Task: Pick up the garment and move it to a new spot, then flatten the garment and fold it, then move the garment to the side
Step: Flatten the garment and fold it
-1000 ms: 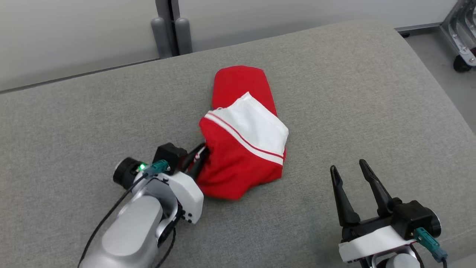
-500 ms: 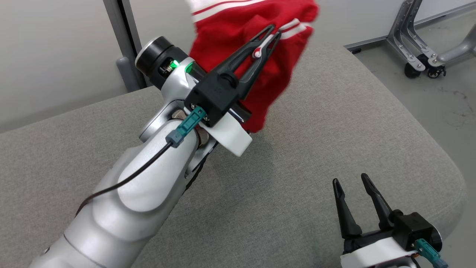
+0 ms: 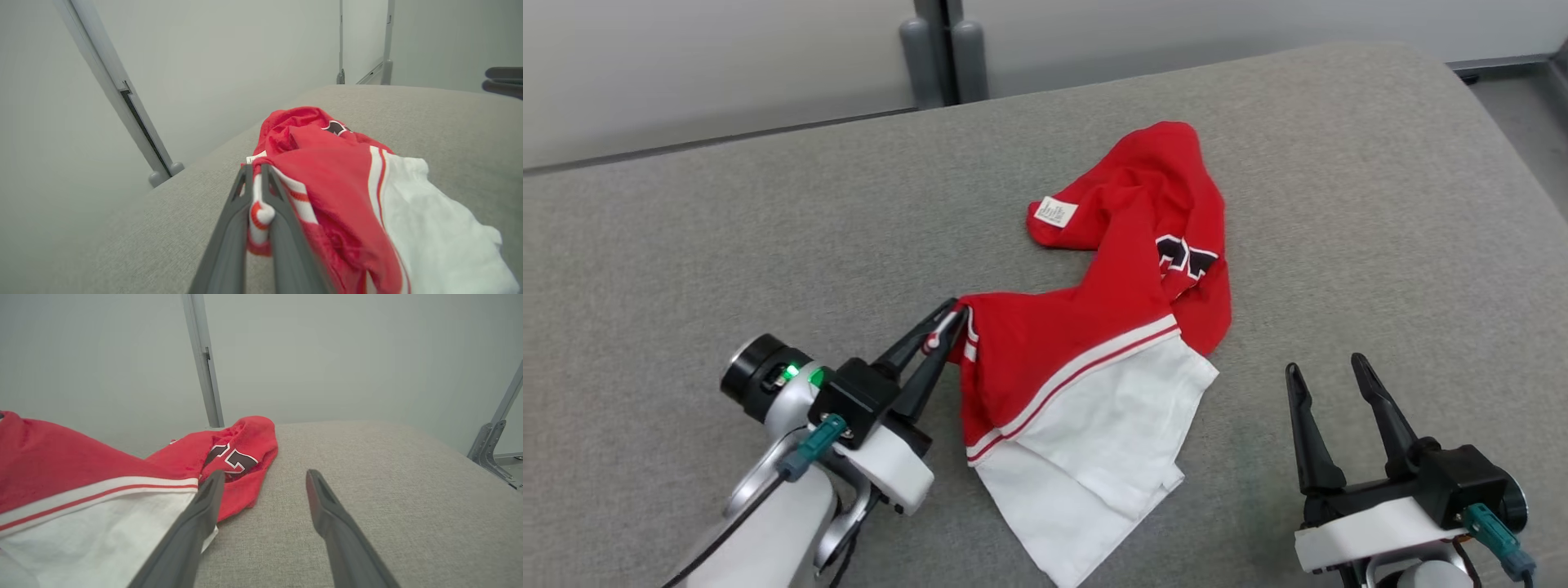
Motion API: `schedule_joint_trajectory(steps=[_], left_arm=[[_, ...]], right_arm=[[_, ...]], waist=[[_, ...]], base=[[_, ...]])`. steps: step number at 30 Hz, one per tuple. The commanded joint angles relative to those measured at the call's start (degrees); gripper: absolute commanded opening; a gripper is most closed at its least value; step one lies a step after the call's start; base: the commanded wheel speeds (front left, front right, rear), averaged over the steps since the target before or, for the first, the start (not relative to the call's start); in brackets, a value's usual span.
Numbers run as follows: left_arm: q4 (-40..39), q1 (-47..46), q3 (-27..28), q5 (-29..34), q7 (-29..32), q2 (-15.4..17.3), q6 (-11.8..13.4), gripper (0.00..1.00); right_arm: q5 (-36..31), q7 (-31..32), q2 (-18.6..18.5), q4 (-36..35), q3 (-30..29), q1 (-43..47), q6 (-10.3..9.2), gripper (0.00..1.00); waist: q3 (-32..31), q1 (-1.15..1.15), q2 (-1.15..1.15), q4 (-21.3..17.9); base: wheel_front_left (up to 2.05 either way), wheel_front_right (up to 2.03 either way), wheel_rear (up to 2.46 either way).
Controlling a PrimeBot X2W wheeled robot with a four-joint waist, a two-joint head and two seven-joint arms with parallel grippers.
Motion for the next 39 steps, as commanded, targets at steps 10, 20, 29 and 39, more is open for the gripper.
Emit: schedule_joint_trajectory(steps=[10,20,29,39], left_arm=[[3.85,1.53,12.56,0.09,-0.02,-2.73,3.15,1.0],[9.02,13.71,17.8,-5.54,0.04,-9.19,-0.07,1.0],[17.28,9.32,15.36,-7.99,1.57,-11.62,-1.62,1.0],[22.46,6.18,15.33,-9.04,1.81,-11.76,-1.56,0.43]], right_arm=[[-1.39,-0.04,-0.14,0.54,0.49,-1.69,-0.02,1.0],[-1.26,-0.05,-0.11,0.33,-0.11,-0.24,-0.02,1.0],[-1.49,-0.05,-0.12,0.8,0.32,-0.99,-0.02,1.0],[-1.56,-0.05,-0.12,0.76,0.08,-0.77,-0.02,1.0]], waist=[[1.94,0.0,0.0,6.93],[1.57,0.0,0.0,8.14],[1.43,0.0,0.0,8.03],[1.45,0.0,0.0,6.6]], base=[[0.0,0.0,0.0],[0.0,0.0,0.0],[0.0,0.0,0.0],[0.0,0.0,0.0]])
